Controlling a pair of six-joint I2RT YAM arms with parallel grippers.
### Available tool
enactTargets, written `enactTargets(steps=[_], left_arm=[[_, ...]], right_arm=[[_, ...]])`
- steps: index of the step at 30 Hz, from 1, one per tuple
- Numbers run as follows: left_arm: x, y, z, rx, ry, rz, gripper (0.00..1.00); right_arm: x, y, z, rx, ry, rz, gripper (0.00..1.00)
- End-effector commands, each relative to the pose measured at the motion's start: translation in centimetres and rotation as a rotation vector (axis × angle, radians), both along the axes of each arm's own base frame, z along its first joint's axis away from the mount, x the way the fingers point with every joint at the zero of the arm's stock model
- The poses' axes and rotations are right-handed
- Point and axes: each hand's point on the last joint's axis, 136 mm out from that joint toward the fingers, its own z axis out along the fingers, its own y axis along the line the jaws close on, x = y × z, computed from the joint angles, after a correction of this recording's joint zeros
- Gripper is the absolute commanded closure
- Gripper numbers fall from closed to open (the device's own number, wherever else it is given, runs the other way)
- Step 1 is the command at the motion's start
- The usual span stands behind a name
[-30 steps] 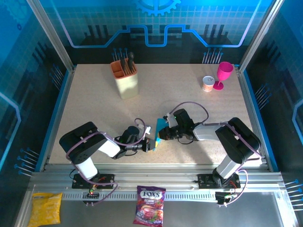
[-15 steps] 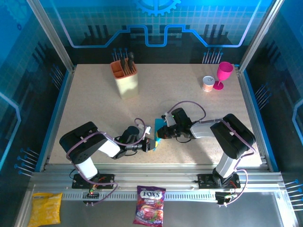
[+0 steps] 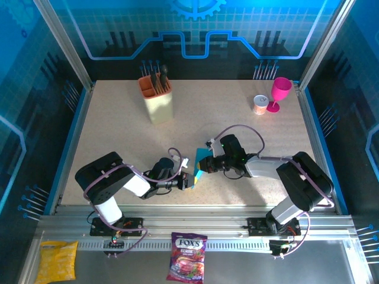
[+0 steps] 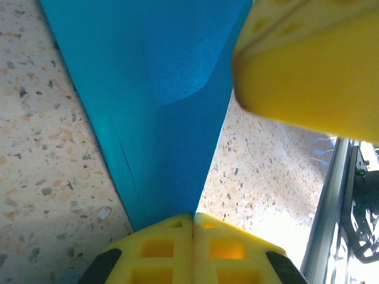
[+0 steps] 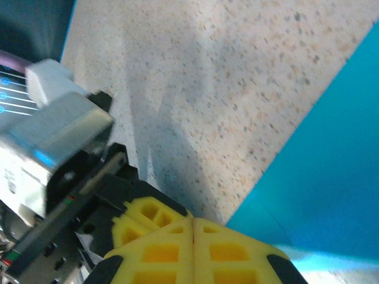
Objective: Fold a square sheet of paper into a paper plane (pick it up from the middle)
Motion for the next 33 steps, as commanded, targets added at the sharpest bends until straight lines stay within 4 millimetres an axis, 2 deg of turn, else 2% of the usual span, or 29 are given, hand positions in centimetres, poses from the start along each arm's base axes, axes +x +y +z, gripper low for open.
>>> enactTargets(steps=[1,8,16,33], left_arm=[[-0.4,1.7,-2.7,0.078,0.062,0.039,1.0],[-0.4,1.8,-2.7,0.077,0.064,0.042,1.0],[-0.5,1.8,-2.7,0.077,0.066,0.039,1.0],[-0.4,1.7,-2.6,0.071,0.065,0.035,1.0]], right_arm=[[-0.7,-0.8,-0.8,0.002,0.016,-0.009,0.94],[-1.2,-0.9,-1.6,0.023,0.034,-0.014,0.95],[-0.4,0.1,-1.7,0.023,0.034,-0.003,0.97],[1.2,1.1,-3.3,-0.007,0.065,-0.006,0.99]])
